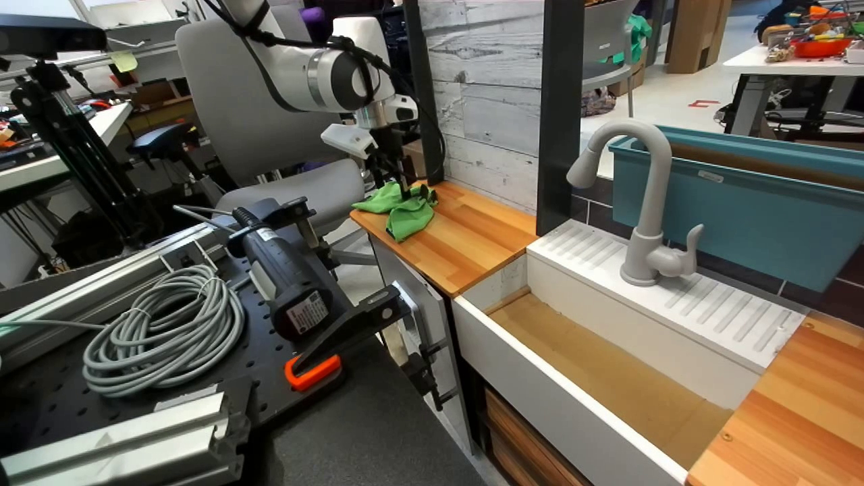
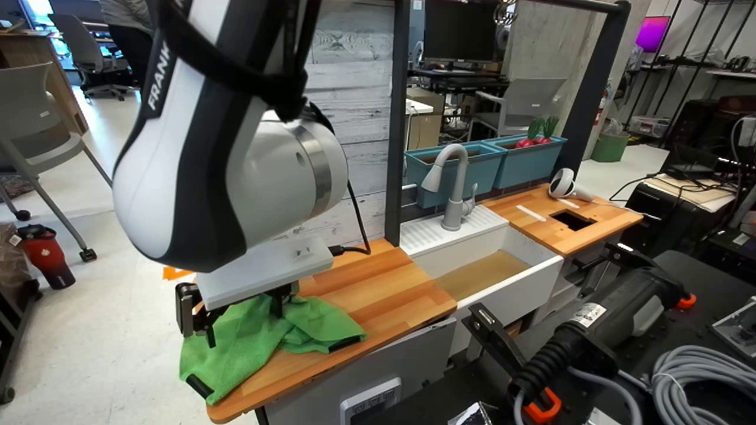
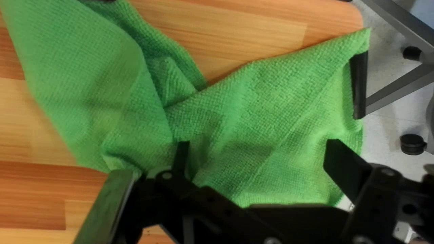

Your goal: Move the green towel to the right and push the faucet to the right then fold the towel once from right to left.

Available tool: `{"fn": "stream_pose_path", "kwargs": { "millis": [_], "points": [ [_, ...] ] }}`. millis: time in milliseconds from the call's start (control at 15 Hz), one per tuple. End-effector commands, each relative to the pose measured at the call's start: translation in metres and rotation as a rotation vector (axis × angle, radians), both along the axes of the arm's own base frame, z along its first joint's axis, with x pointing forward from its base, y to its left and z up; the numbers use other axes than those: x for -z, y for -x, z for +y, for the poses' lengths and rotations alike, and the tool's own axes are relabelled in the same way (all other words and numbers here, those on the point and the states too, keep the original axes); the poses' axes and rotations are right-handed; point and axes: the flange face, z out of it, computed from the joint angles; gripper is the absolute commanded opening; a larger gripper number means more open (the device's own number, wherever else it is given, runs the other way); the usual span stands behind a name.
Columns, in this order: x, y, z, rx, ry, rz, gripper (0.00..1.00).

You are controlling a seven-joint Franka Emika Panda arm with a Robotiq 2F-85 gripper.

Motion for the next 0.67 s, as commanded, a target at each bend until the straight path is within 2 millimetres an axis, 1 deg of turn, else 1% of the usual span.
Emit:
{"fn": "stream_pose_path", "kwargs": {
  "millis": [0, 200, 400, 600],
  "points": [
    [0.023, -0.012, 0.008, -0.007, -0.011, 0.001, 1.00],
    [0.033, -0.017, 0.002, 0.007, -0.008, 0.000, 1.00],
    [0.037, -0.023, -0.007, 0.022, -0.004, -0.007, 1.00],
    [0.039, -0.029, -0.027, 0.061, -0.003, -0.009, 1.00]
  ]
}}
